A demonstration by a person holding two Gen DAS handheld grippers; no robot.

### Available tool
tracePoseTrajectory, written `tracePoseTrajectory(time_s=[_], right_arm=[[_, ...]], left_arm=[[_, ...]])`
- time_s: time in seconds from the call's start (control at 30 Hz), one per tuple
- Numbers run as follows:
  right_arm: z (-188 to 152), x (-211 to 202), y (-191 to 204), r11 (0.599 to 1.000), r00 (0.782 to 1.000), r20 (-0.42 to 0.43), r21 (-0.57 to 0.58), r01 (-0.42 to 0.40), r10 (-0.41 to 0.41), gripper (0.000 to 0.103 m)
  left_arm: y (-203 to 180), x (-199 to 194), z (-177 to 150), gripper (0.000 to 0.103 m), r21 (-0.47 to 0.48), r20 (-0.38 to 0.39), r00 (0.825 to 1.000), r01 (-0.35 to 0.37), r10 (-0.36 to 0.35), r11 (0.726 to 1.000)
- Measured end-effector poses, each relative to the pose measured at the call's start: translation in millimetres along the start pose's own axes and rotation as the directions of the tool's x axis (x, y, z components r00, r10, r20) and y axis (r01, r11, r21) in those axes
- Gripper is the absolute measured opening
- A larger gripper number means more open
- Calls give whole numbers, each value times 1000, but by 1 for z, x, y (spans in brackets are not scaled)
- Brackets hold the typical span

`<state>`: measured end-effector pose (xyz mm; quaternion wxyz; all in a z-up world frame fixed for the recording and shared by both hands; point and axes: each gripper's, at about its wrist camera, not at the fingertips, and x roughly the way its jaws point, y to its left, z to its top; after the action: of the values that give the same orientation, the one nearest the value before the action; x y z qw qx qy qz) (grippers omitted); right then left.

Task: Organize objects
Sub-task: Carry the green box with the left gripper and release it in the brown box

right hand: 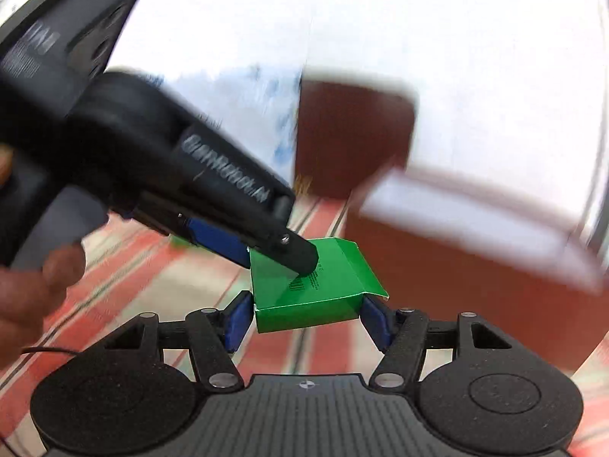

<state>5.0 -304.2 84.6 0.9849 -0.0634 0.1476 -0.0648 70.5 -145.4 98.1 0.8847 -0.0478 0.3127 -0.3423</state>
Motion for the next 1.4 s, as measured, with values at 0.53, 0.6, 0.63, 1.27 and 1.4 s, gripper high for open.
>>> tracePoseTrajectory(time_s=[0.53, 0.6, 0.63, 1.27, 1.4], right_arm=[[17, 58, -148, 962, 973, -44, 144, 232, -228, 63], [14, 72, -154, 960, 968, -72, 133, 247, -239, 65], [10, 75, -155, 956, 964, -81, 130, 262, -254, 71], [-5, -10, -122, 914, 961, -49, 298, 274, -272, 72], [-11, -16, -110, 926, 968, -68, 281, 252, -243, 72]], left_arm=[[-104, 146, 76, 47, 182, -10, 996, 94, -94, 979], [-107, 161, 78, 47, 197, -33, 997, 74, -69, 978], [-108, 168, 77, 47, 211, -37, 999, 38, -31, 977], [-100, 94, 39, 59, 263, -6, 978, -201, 210, 944], [-94, 78, 28, 62, 247, -4, 974, -217, 225, 944]])
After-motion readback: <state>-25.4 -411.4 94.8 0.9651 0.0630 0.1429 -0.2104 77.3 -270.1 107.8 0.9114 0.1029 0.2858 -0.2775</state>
